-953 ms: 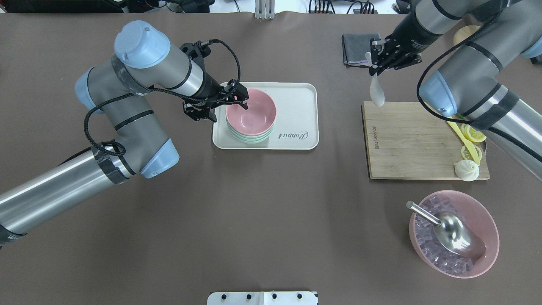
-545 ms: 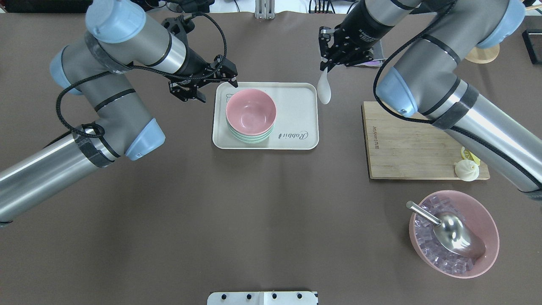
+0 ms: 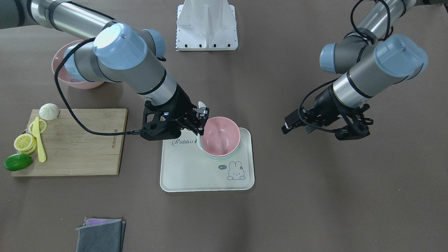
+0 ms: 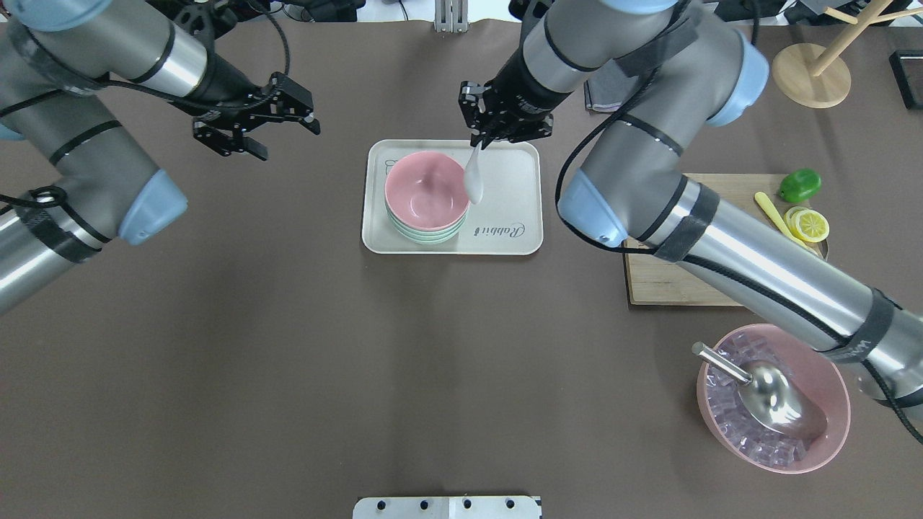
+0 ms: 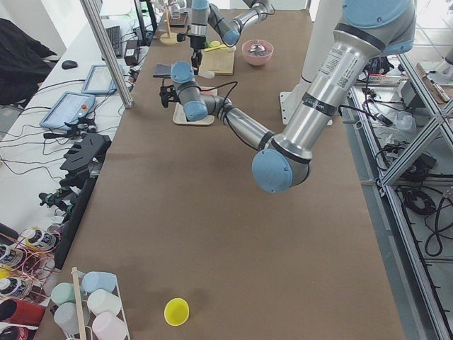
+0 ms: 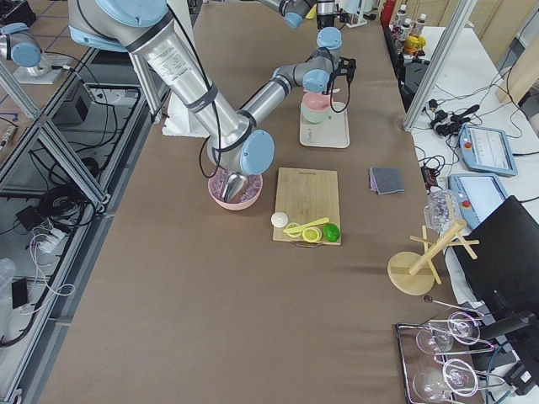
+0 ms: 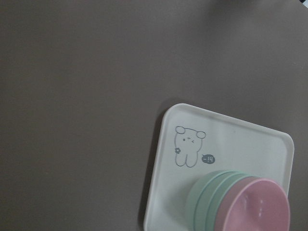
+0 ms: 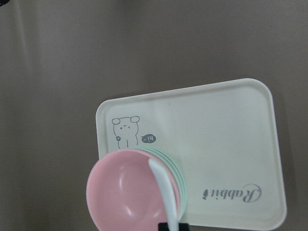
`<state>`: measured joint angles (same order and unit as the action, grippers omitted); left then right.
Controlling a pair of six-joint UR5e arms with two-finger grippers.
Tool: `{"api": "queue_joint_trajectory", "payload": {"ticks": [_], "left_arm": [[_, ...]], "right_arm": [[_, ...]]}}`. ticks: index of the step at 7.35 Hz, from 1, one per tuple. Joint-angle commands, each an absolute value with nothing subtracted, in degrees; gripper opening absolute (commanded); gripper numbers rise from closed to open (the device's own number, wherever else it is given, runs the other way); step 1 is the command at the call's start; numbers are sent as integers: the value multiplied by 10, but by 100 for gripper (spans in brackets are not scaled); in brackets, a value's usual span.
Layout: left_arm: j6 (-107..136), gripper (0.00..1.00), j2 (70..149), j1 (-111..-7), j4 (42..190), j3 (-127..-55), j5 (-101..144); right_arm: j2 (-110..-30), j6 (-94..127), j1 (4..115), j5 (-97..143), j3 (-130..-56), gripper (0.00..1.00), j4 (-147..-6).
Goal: Stack pink bowl on green and place spoon
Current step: 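Lower the white spoon into the pink bowl and open the right gripper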
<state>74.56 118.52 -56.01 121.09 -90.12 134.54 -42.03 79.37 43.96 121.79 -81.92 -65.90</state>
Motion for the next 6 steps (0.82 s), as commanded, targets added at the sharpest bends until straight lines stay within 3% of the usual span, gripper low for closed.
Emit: {"api": "queue_joint_trajectory", "payload": {"ticks": [1,3,4,5,6], "left_arm": [[732,98,1172,-567,1214,-902,1347],[720,98,1161,-566,1215,-901,1347],[719,98,1161,-566,1215,-901,1347],[719,98,1160,-567,1215,-901,1347],[719,98,1160,-567,1214,-901,1346]], "right_arm": [[-410,809,430,1197,-802,0,-637],[-402,809,427,1184,-788,0,-631],[-403,824,427,1185,-792,5,-629],[-403,834,427,1184,-792,90,-629],[-405,831,427,1181,-793,100,-627]]}}
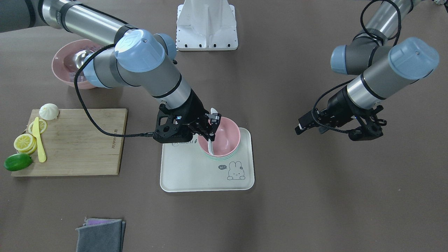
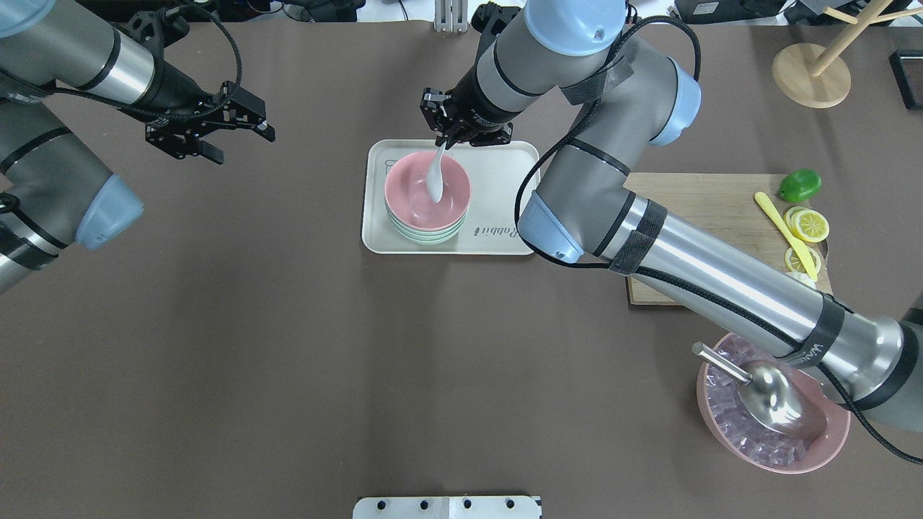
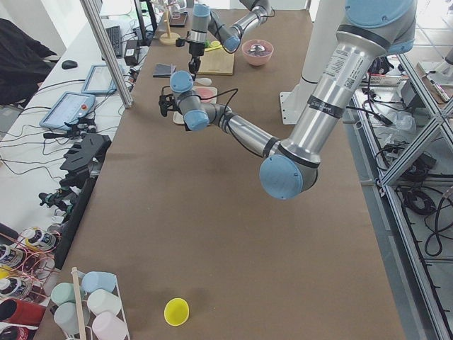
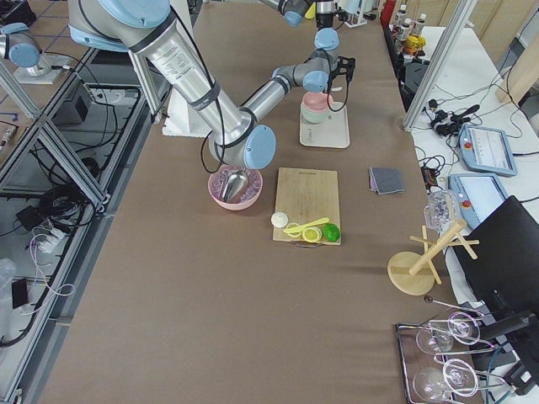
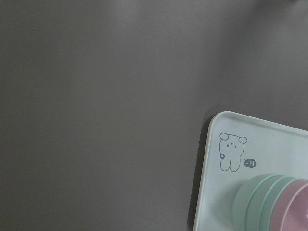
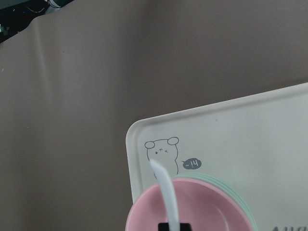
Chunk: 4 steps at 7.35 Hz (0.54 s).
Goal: Stack pink bowl on green and place spoon
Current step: 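Lower the white spoon into the pink bowl and open the right gripper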
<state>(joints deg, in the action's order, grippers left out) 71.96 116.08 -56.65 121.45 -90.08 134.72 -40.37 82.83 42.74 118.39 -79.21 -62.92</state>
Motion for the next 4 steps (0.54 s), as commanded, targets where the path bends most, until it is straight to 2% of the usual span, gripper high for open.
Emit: {"api": "queue_joint_trajectory", "payload": {"ticks": [1,4], "left_arm": [[719,98,1160,-566,1215,-899,1346],[718,98,1160,-566,1215,-903,1341]], "right_arm": [[-405,831,427,1181,-793,100,-627],[-407,818,433,1187,-802,100,-632]]}}
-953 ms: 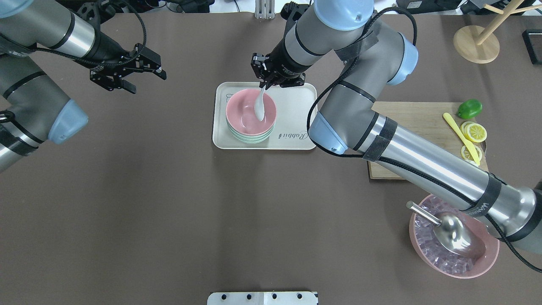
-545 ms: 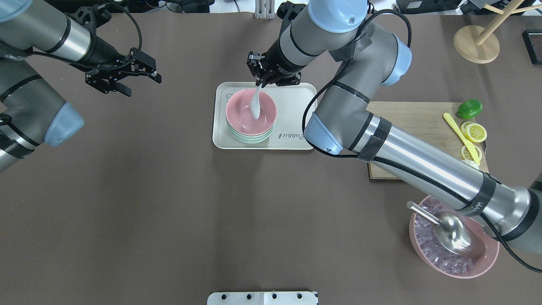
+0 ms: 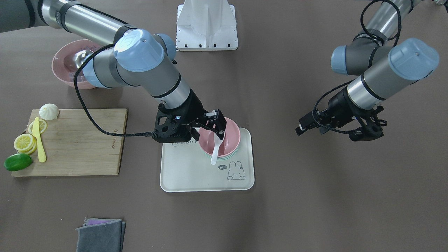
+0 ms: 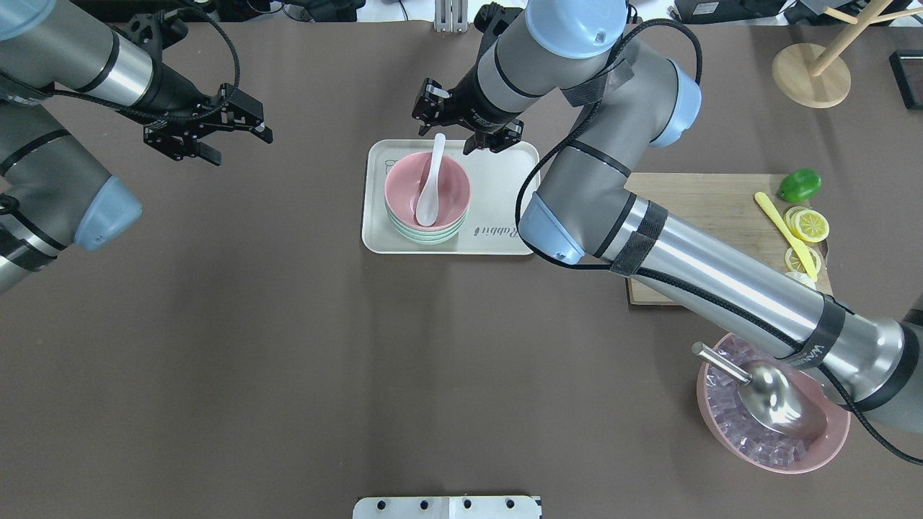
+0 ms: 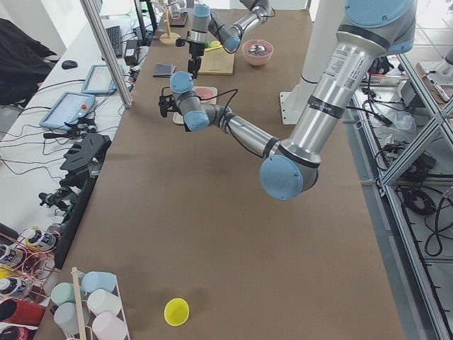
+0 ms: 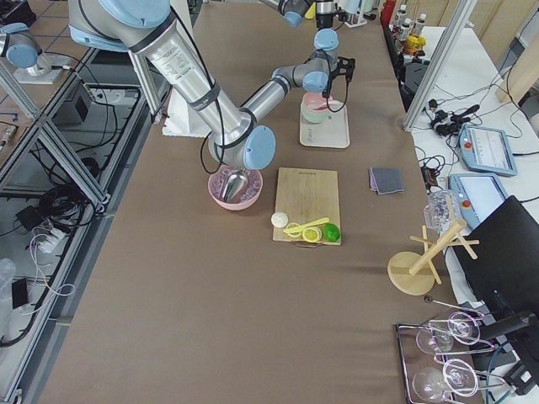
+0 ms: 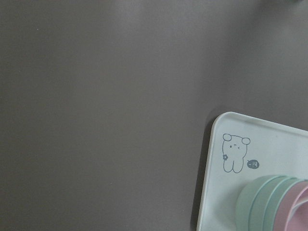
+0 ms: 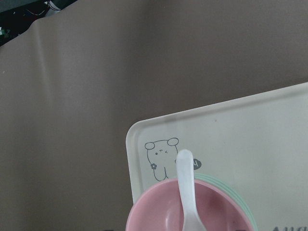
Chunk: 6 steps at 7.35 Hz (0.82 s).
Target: Stack pink bowl on green and place spoon
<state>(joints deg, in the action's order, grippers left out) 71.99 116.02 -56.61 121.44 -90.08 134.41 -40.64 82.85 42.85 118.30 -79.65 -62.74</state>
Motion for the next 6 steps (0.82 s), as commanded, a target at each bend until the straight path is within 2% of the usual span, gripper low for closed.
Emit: {"api": "queue_joint_trajectory", "payload": {"ticks": [1,3,5,6], "left_arm": [[710,98,1158,-568,1232,-901,1319],[693,98,1112,-582,1256,-911,1248],[594,98,1058,-635,1254,-931,1218],[456,98,1013,-686,1252,-938,1230]], "right_arm": [[-426,789,452,1204,-830,100,-674],[-525,598,500,1215,-971,100,-865],[-574,368,576,1206,-1026,100,-1052],[-637,251,624,1211,-1051,100,-1070]]}}
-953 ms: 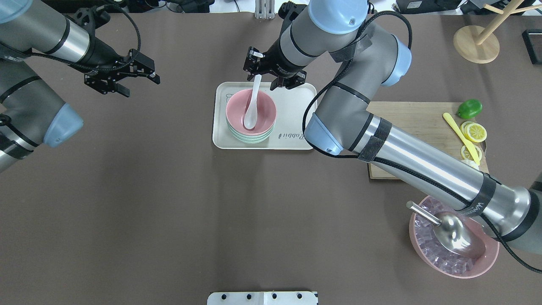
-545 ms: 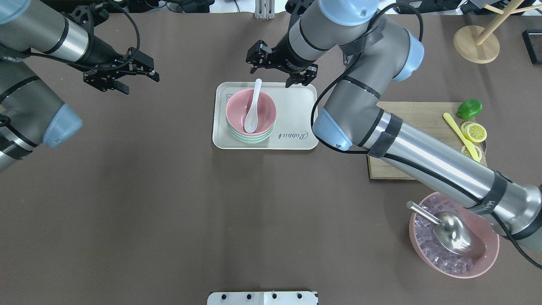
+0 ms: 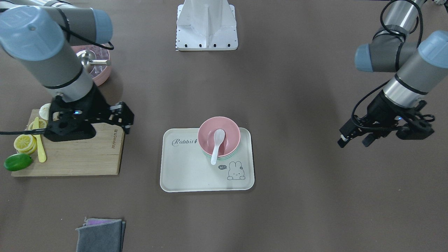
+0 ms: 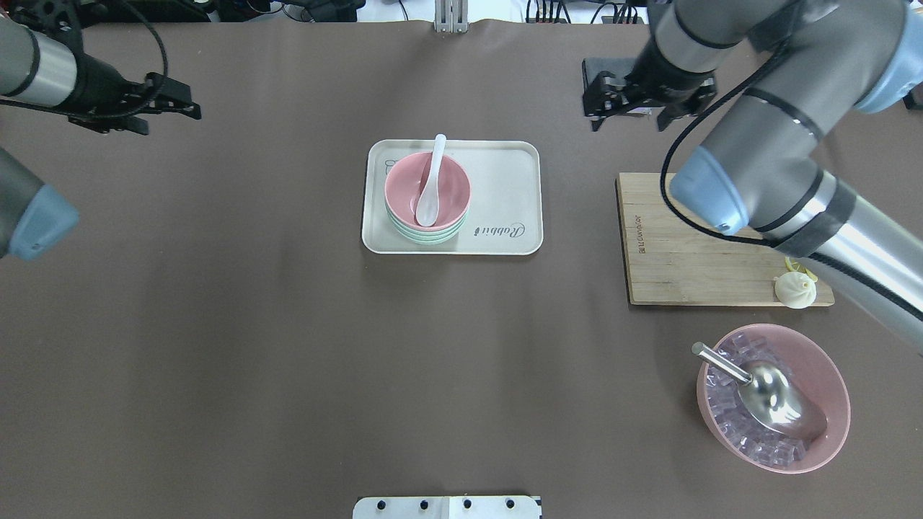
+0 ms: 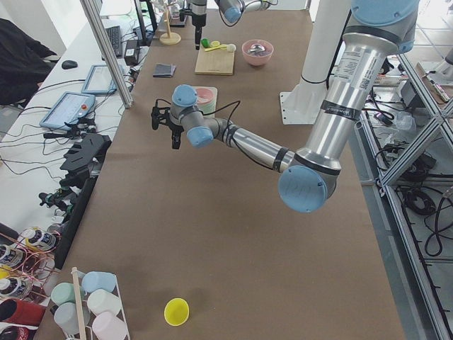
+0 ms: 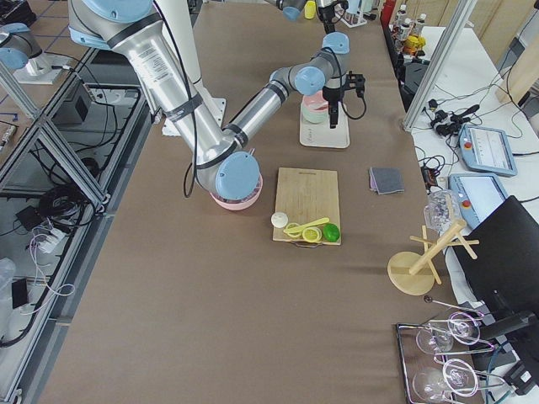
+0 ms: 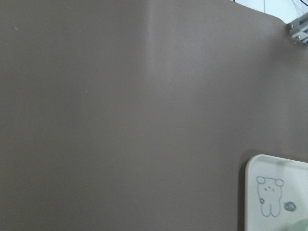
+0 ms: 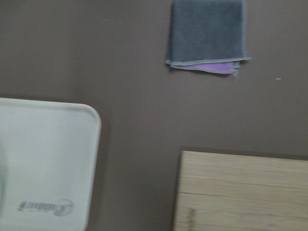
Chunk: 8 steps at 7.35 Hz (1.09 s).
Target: Stack pink bowl on green and place spoon
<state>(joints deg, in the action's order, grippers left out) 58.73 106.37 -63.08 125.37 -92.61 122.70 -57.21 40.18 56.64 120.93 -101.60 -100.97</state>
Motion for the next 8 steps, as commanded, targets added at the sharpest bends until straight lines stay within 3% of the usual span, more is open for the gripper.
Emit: {"api": "queue_joint_trajectory", "payload": {"ticks": [1,4,8], "left_arm": [[265,98,978,-728,1247,-934,1261],[208,98,949,-819,1160,-901,1351],[198,98,935,-826,1179,-824,1351]], "right_arm": [[-702,154,670,1224,-1061,100,-1071],[-872,-8,824,1347,-1054,100,-1062],[-923,2,860,1348,-1053,100,-1064]]}}
